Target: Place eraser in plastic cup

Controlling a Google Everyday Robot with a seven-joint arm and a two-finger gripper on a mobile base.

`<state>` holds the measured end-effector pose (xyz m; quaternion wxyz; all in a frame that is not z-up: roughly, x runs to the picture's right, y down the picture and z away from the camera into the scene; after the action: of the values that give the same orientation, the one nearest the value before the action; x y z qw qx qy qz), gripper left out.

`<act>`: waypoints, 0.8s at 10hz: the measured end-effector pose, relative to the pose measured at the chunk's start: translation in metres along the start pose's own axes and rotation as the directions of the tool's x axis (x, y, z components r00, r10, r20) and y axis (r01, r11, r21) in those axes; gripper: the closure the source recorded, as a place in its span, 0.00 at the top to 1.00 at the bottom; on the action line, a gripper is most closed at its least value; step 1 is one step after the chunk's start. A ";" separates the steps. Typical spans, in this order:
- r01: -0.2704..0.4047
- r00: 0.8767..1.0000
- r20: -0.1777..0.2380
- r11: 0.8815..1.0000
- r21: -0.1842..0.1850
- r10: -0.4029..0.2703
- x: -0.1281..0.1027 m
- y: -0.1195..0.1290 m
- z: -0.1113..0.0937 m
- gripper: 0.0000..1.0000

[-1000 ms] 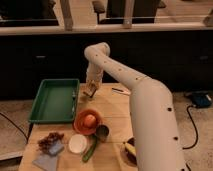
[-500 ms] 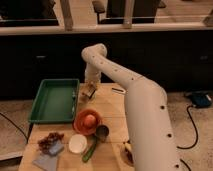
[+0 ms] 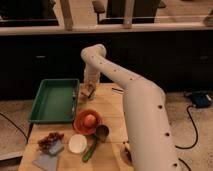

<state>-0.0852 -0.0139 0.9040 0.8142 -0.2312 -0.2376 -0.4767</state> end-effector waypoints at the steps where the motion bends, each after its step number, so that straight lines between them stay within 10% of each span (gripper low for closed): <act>1: 0.000 1.000 0.000 1.000 0.003 0.000 -0.001 -0.003 0.001 0.00; 8: -0.027 1.000 0.009 1.000 0.013 0.027 0.002 -0.005 0.004 0.60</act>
<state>-0.0892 -0.0149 0.9091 0.8209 -0.2314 -0.2412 -0.4629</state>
